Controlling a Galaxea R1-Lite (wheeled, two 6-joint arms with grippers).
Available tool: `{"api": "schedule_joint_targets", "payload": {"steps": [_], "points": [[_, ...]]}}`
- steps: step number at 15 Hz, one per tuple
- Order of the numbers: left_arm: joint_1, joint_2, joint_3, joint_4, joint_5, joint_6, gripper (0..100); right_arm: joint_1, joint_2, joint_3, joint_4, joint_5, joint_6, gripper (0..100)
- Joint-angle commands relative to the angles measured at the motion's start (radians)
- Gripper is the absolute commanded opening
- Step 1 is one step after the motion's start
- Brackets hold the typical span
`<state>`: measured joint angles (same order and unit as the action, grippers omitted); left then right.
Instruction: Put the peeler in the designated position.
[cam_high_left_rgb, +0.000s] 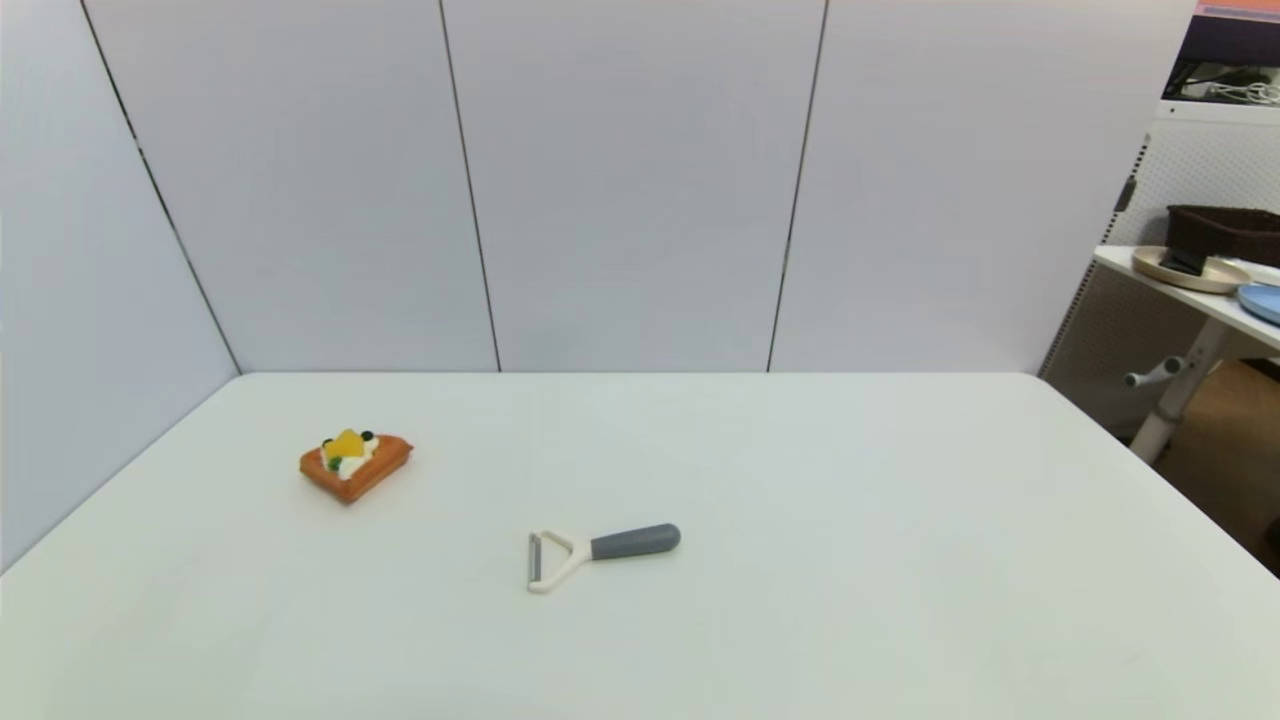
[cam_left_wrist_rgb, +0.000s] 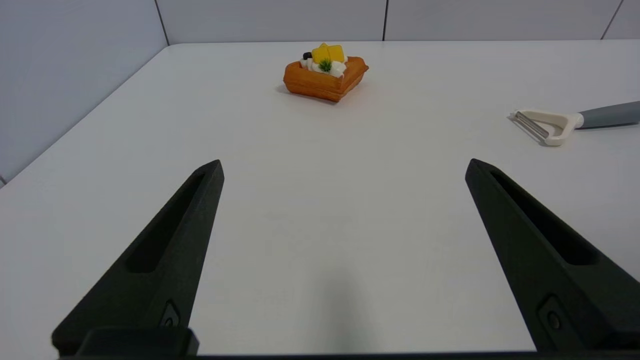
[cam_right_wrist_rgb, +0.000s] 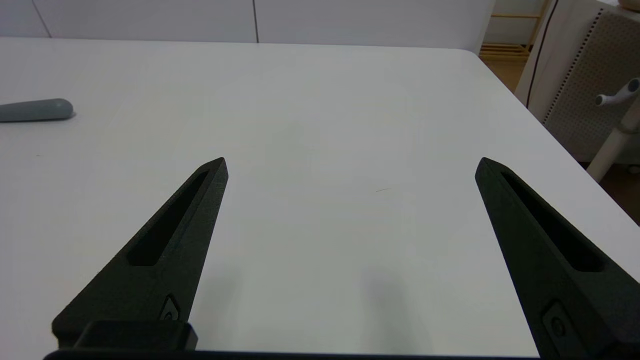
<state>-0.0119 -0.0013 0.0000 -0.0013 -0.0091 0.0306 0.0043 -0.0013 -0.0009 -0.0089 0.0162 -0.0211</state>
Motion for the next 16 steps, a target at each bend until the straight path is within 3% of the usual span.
{"api": "schedule_joint_targets", "payload": {"steps": [1,16], "points": [[0.001,0.001,0.000,0.000,0.000,0.000,100,0.000,0.000,0.001,0.000,0.001,0.001,100],[0.000,0.003,-0.005,0.006,0.009,-0.029,100,0.000,0.000,0.001,0.000,0.001,0.001,100]]}}
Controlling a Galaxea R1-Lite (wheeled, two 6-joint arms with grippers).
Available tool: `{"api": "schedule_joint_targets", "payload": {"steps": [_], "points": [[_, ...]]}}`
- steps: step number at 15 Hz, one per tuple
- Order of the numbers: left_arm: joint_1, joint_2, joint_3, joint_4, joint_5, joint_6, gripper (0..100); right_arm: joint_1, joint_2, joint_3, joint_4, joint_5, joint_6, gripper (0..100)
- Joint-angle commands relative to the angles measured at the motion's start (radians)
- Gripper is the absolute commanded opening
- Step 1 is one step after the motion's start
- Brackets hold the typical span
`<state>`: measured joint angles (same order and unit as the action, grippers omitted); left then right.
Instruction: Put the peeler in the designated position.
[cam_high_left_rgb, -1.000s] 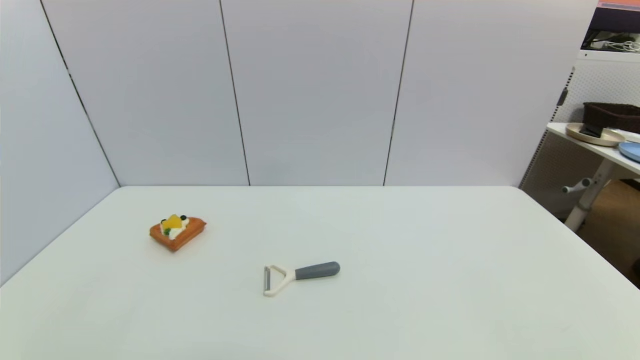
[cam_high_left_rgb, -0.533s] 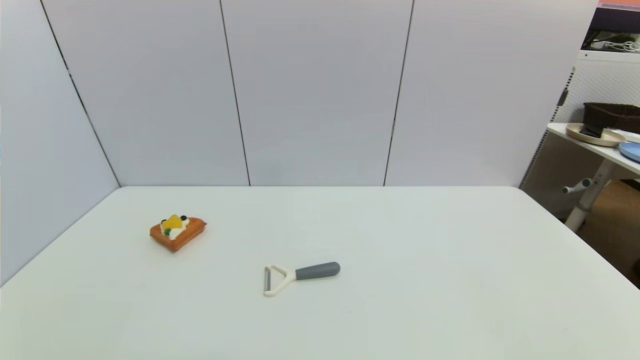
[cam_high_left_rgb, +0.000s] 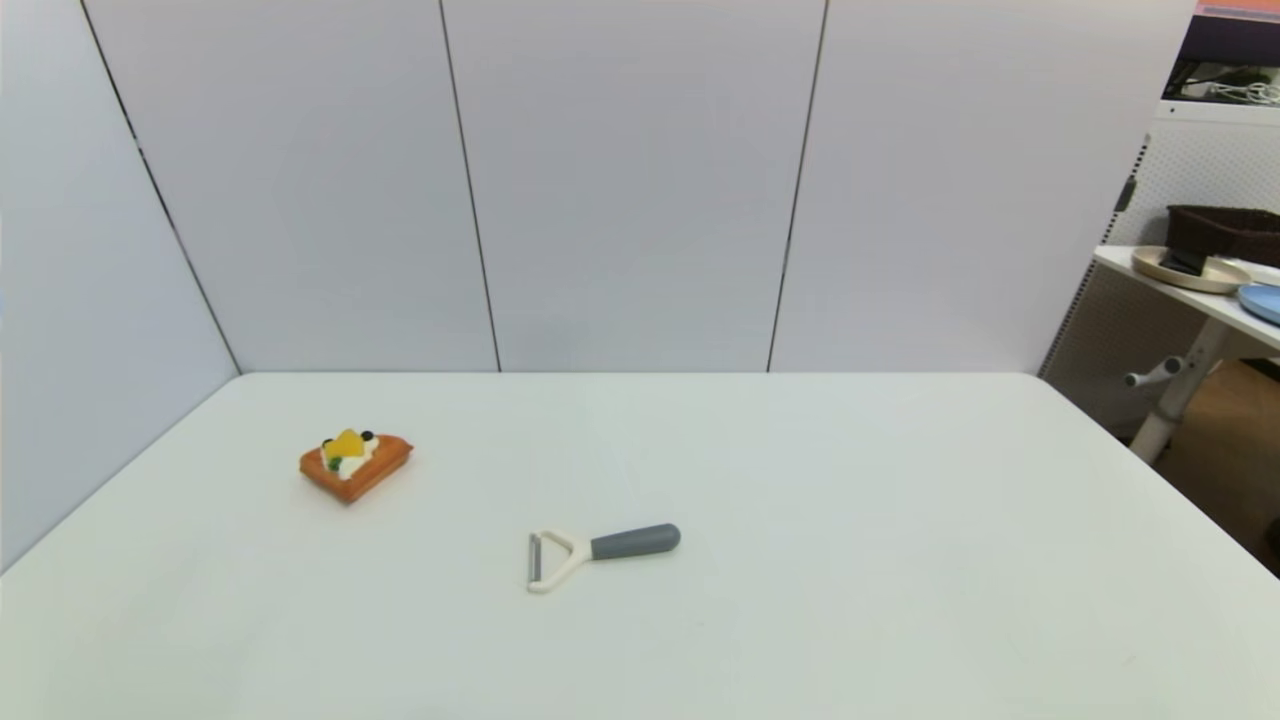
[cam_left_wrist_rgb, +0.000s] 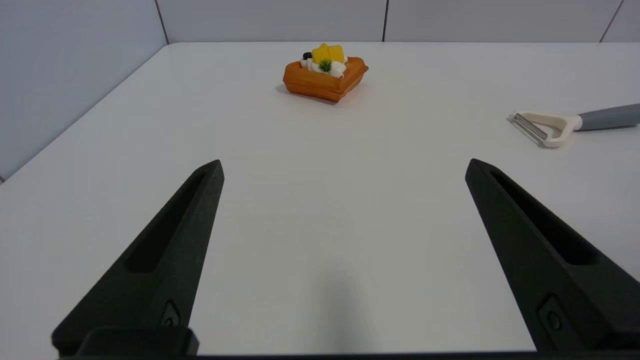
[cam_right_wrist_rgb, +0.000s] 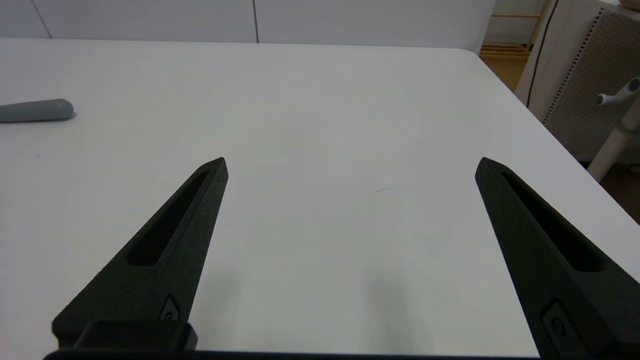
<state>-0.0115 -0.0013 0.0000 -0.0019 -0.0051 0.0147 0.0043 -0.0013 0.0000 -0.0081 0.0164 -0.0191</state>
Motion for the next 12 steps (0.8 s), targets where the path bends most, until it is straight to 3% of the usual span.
{"api": "schedule_joint_targets", "payload": {"steps": [1,6,9,12], "points": [[-0.001,0.032,-0.026,0.013,-0.003,0.001,100,0.000,0.000,0.000,-0.001,0.000,-0.001,100],[-0.058,0.455,-0.469,0.194,-0.162,0.189,100,0.000,0.000,0.000,0.000,0.000,-0.001,100],[-0.105,0.817,-0.693,0.230,-0.210,0.373,100,0.000,0.000,0.000,0.000,0.000,-0.001,100],[-0.176,1.113,-0.854,0.241,-0.294,0.459,100,0.000,0.000,0.000,-0.001,0.000,-0.001,100]]}}
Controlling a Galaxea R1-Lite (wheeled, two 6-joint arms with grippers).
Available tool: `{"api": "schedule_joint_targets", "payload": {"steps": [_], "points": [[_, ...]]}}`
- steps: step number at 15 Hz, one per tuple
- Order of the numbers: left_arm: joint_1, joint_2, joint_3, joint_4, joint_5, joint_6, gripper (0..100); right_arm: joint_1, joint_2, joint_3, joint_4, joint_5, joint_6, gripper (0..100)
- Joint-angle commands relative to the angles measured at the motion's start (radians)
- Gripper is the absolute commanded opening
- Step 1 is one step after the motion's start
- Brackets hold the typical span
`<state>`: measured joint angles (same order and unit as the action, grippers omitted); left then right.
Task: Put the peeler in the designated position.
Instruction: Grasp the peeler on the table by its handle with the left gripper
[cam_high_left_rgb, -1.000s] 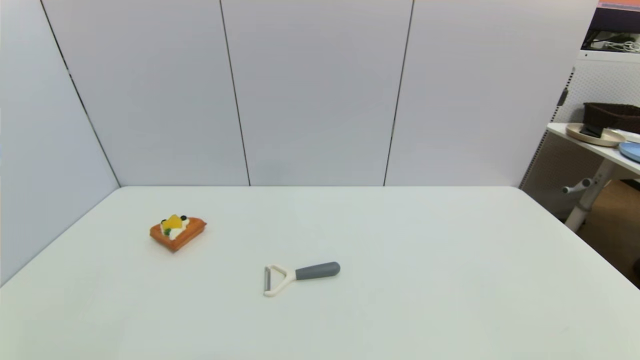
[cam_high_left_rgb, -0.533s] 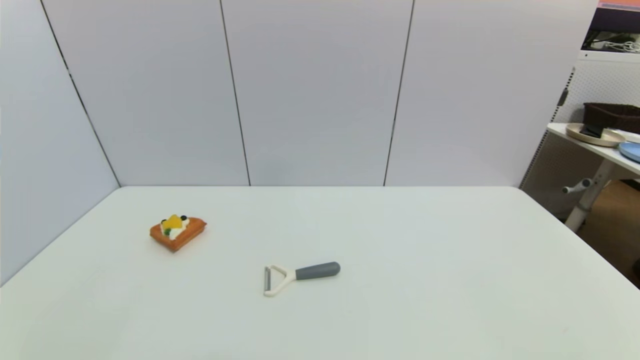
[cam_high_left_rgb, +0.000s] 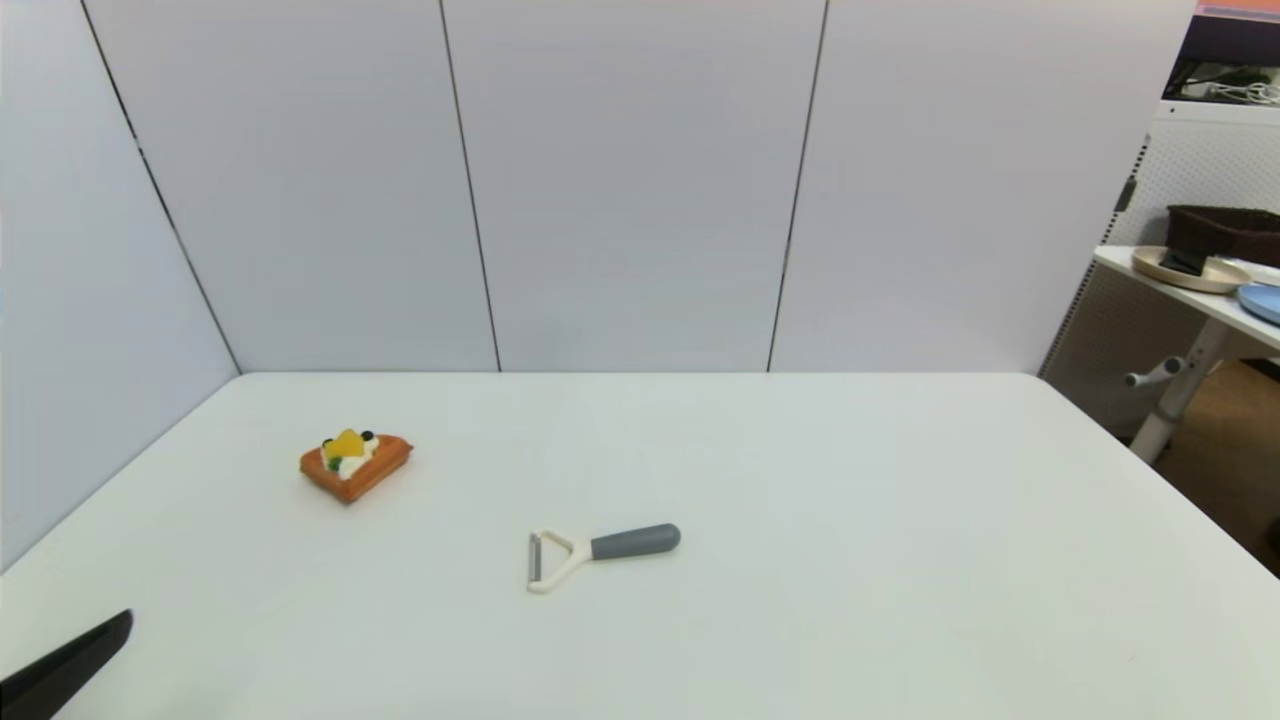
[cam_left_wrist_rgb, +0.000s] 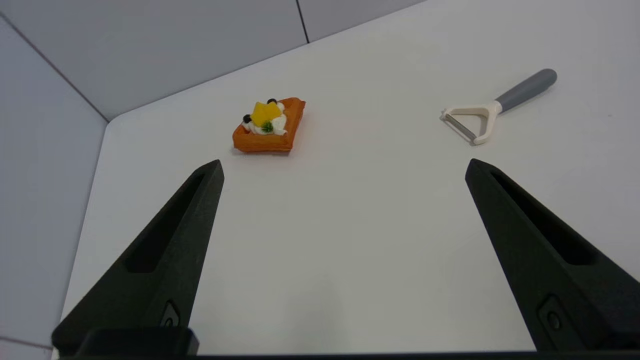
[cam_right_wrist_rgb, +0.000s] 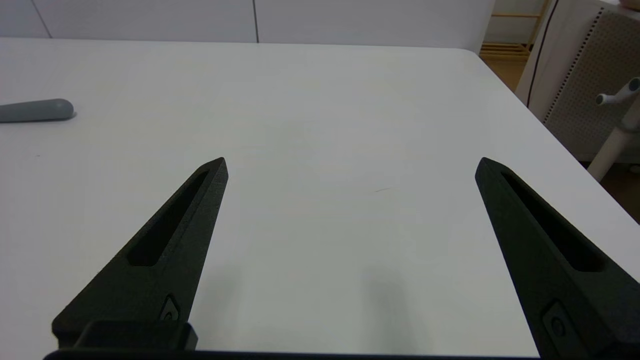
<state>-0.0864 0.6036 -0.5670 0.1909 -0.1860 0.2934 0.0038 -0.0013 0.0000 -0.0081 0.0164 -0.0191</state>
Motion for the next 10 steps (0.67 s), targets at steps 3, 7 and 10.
{"api": "schedule_joint_targets", "payload": {"steps": [3,7,10], "points": [[-0.156,0.749,-0.393,0.042,-0.201,0.268,100,0.001,0.000,0.000,0.000,0.000,-0.001,100],[-0.263,1.050,-0.537,0.016,-0.322,0.371,100,0.001,0.000,0.000,-0.001,0.000,-0.001,100],[-0.335,1.205,-0.622,0.016,-0.368,0.428,100,0.001,0.000,0.000,0.000,0.000,-0.001,100]]}}
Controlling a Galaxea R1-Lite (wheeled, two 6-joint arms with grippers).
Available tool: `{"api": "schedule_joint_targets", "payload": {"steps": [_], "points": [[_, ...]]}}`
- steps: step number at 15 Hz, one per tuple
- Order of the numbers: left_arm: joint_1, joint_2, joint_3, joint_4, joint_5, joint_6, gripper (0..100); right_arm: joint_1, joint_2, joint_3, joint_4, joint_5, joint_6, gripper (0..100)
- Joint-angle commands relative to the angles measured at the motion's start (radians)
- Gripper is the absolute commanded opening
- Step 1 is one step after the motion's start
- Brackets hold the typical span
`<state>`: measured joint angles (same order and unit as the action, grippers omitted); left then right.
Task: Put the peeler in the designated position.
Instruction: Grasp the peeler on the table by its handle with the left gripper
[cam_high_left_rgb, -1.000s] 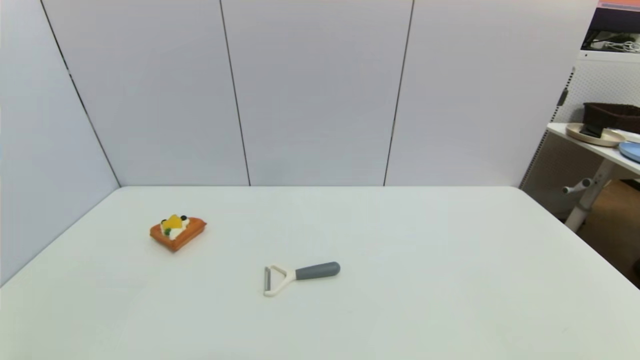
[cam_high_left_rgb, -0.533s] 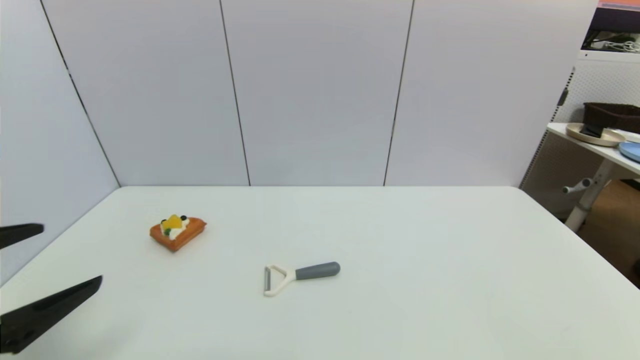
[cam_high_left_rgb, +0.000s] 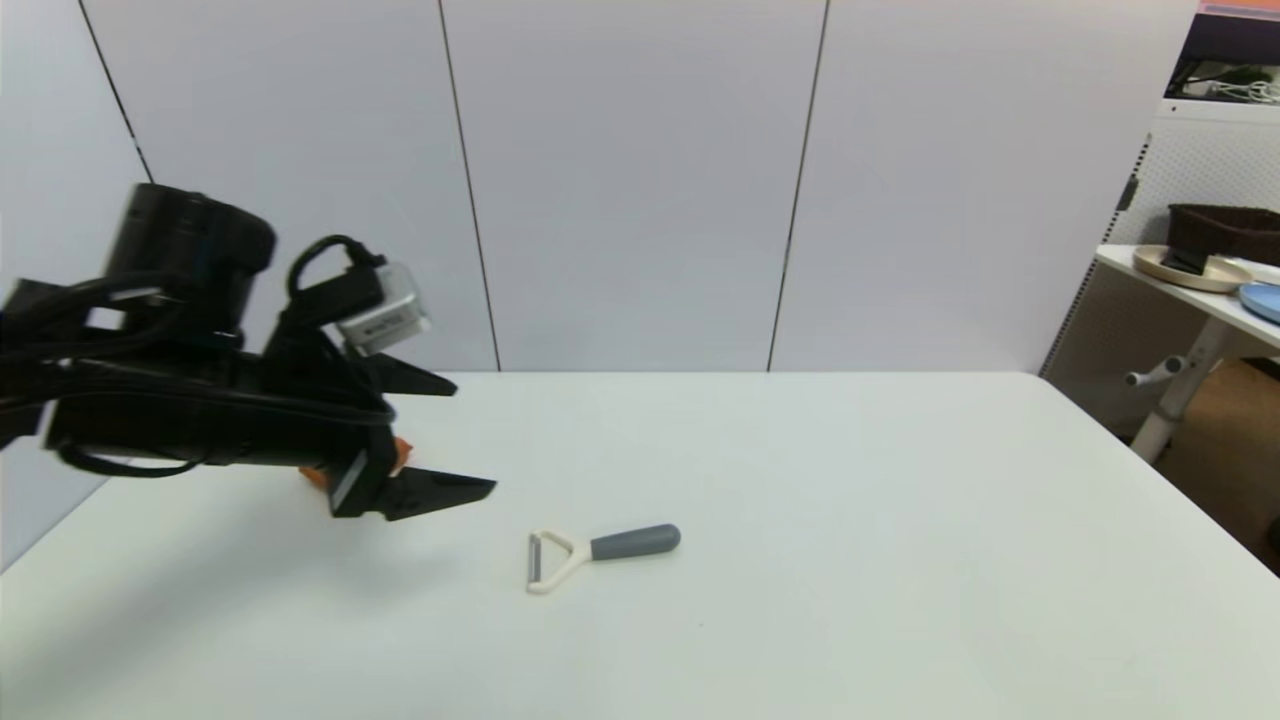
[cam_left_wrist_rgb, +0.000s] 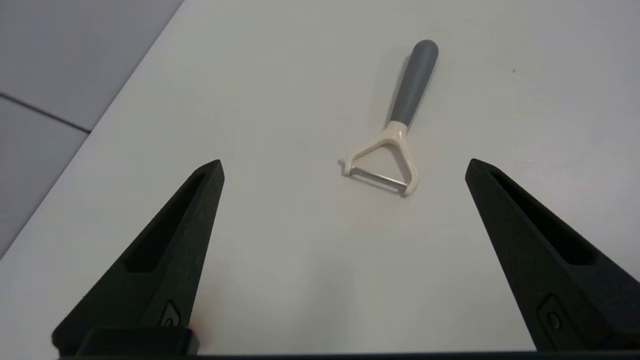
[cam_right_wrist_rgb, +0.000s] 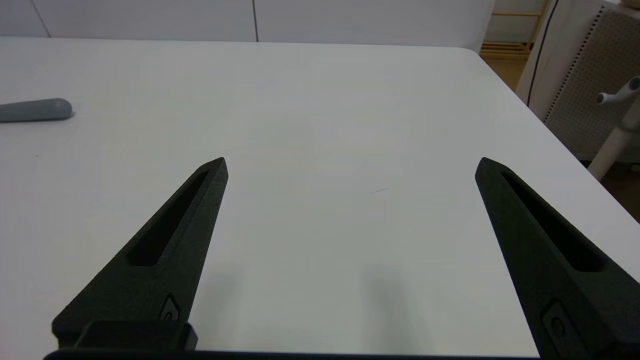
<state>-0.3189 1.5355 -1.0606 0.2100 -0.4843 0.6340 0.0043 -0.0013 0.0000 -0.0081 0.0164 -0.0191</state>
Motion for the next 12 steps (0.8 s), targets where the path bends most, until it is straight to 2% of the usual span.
{"api": "schedule_joint_targets", "payload": {"steps": [1,4,12], "points": [[-0.114,0.302,-0.130,-0.004,-0.073,0.111,100,0.000,0.000,0.000,-0.001,0.000,-0.001,100],[-0.143,0.380,-0.130,-0.004,-0.097,0.165,100,0.000,0.000,0.000,-0.001,0.000,-0.001,100],[-0.189,0.488,-0.168,-0.008,-0.120,0.144,100,0.000,0.000,0.000,-0.001,0.000,-0.001,100]]}}
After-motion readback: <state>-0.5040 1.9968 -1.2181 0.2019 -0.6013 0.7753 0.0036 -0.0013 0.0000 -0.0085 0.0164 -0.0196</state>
